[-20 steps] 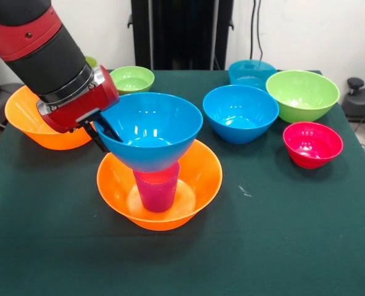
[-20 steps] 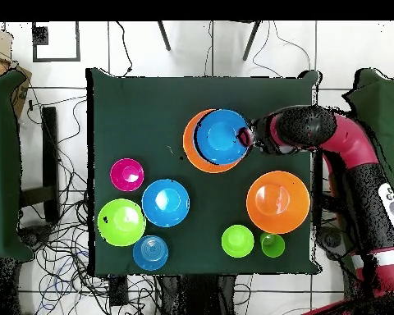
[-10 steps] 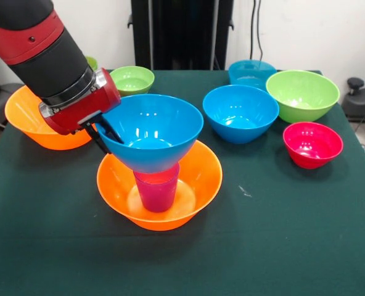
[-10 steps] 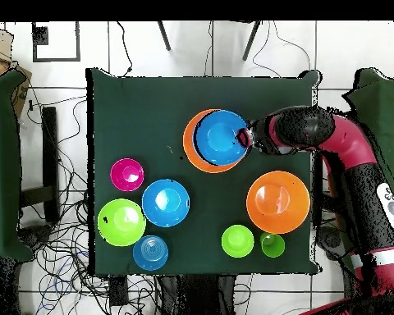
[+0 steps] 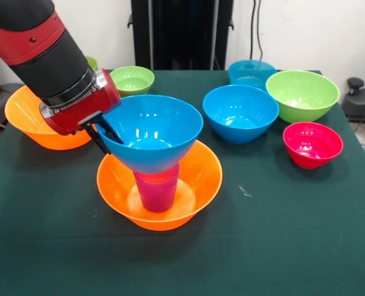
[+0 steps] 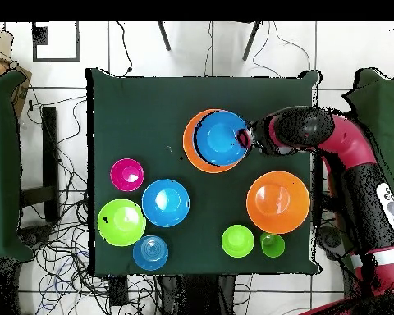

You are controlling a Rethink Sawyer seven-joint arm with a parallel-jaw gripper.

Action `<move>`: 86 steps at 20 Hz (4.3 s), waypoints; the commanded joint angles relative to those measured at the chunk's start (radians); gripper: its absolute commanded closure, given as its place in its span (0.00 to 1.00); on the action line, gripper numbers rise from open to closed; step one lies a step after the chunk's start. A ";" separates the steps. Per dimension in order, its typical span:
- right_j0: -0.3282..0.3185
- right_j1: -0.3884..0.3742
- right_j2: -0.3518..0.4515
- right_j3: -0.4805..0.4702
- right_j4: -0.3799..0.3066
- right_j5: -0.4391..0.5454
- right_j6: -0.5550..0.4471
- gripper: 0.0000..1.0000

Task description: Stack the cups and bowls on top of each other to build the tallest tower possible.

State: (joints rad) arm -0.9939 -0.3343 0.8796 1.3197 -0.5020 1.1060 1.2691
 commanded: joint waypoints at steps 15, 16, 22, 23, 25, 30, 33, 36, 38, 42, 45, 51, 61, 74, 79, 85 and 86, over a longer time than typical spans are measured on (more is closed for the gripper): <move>0.030 0.048 -0.033 0.008 -0.108 -0.052 -0.231 1.00; 0.031 0.048 -0.032 0.010 -0.110 -0.054 -0.229 1.00; 0.024 0.055 -0.025 0.013 -0.119 -0.059 -0.227 1.00; 0.024 0.057 -0.026 0.012 -0.121 -0.059 -0.227 1.00; 0.025 0.060 -0.025 0.010 -0.121 -0.059 -0.228 1.00; 0.024 0.068 -0.029 0.021 -0.135 -0.082 -0.220 1.00; 0.029 0.074 -0.034 0.015 -0.141 -0.088 -0.218 1.00; 0.035 0.078 -0.037 0.008 -0.141 -0.090 -0.214 1.00; 0.037 0.082 -0.037 0.005 -0.141 -0.093 -0.214 1.00; 0.037 0.085 -0.039 0.007 -0.145 -0.100 -0.213 1.00; 0.037 0.086 -0.040 0.007 -0.147 -0.103 -0.211 1.00; 0.034 0.081 -0.041 0.013 -0.149 -0.105 -0.210 1.00; 0.039 0.084 -0.046 0.010 -0.155 -0.113 -0.203 1.00; 0.047 0.082 -0.049 0.004 -0.160 -0.108 -0.201 1.00; 0.048 0.082 -0.051 0.002 -0.161 -0.109 -0.200 1.00; 0.052 0.082 -0.051 -0.003 -0.163 -0.105 -0.200 0.00; 0.052 0.083 -0.051 -0.005 -0.163 -0.104 -0.200 0.00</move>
State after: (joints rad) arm -0.9894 -0.2834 0.8782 1.3243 -0.5709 1.0754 1.2691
